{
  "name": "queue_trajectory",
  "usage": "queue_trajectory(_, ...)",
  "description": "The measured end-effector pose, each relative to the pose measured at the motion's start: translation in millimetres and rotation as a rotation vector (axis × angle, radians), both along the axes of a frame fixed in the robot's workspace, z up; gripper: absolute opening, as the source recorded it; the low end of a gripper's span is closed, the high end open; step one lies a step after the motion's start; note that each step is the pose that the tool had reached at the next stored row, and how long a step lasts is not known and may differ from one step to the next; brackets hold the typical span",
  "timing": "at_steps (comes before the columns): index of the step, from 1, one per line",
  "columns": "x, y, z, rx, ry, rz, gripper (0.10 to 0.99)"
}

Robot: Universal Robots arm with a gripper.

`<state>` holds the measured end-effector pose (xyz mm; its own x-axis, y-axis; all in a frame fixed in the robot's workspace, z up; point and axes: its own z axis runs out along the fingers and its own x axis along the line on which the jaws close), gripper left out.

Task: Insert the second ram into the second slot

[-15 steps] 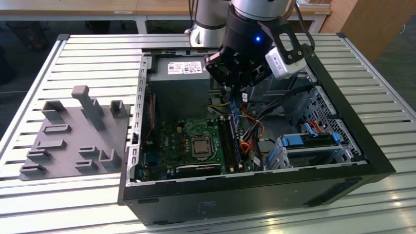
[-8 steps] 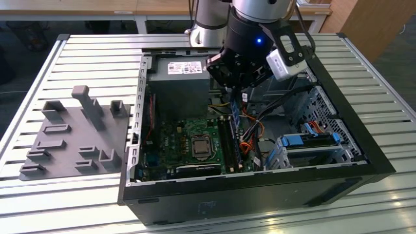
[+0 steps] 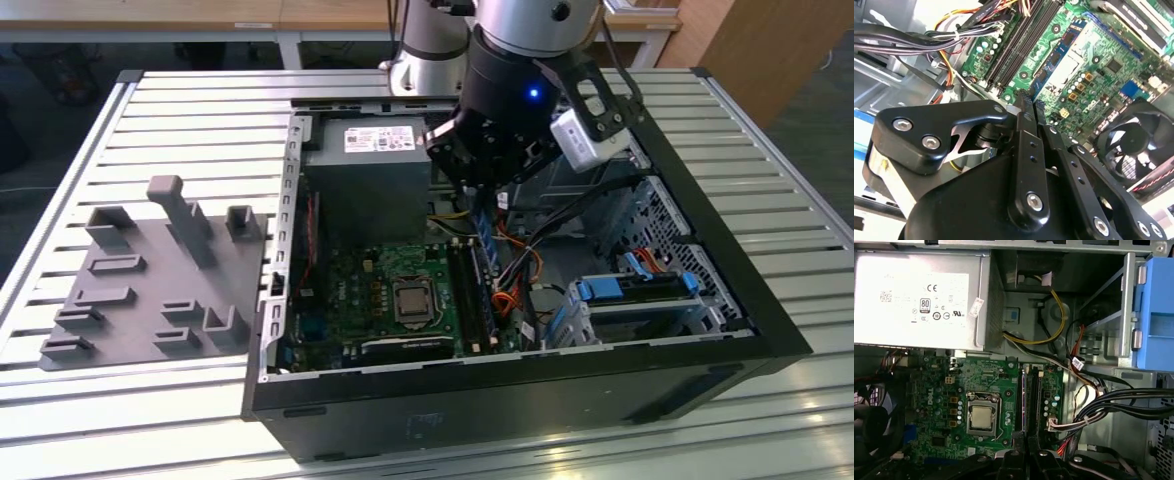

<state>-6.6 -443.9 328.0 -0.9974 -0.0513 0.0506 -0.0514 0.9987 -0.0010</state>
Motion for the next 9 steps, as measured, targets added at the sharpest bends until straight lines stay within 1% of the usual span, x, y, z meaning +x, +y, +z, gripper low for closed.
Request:
queue_trajectory(2, -0.1, 0.1, -1.3, 0.0, -0.0001, 0.009, 0.137)
queue_trajectory(9, -0.1, 0.2, -6.1, 0.0, 0.0, 0.009, 0.137)
